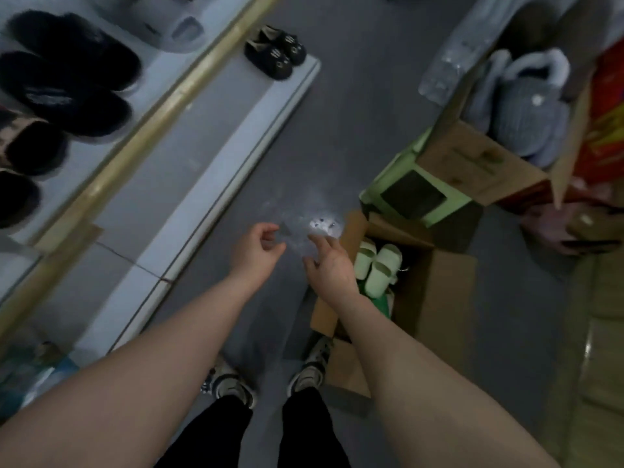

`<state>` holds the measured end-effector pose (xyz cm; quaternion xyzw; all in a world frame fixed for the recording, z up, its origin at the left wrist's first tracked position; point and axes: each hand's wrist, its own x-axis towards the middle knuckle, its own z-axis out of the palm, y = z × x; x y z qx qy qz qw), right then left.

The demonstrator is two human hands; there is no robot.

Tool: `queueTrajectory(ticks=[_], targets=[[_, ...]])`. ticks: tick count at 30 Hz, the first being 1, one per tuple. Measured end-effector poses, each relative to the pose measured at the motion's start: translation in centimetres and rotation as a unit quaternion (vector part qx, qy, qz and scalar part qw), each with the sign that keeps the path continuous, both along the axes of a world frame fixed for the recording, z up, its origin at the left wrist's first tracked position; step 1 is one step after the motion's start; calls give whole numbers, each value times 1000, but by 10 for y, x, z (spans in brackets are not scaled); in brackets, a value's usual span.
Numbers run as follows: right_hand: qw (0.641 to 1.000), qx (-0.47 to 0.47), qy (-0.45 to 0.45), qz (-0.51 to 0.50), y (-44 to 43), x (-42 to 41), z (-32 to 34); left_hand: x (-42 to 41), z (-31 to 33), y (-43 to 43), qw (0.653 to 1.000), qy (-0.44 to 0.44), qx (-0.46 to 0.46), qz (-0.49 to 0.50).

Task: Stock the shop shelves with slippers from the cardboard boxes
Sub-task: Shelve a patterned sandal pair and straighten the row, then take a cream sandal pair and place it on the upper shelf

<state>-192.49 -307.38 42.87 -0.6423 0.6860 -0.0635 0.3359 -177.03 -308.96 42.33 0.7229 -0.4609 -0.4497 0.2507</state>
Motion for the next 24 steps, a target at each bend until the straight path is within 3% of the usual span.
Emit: queueTrajectory(ticks=[12, 24], targets=[[987, 96, -18, -131, 59, -192, -76, -185, -68, 11, 981, -19, 81, -172], [946, 171, -41, -272, 60, -265, -183, -255, -173, -28, 933, -39, 161, -320]])
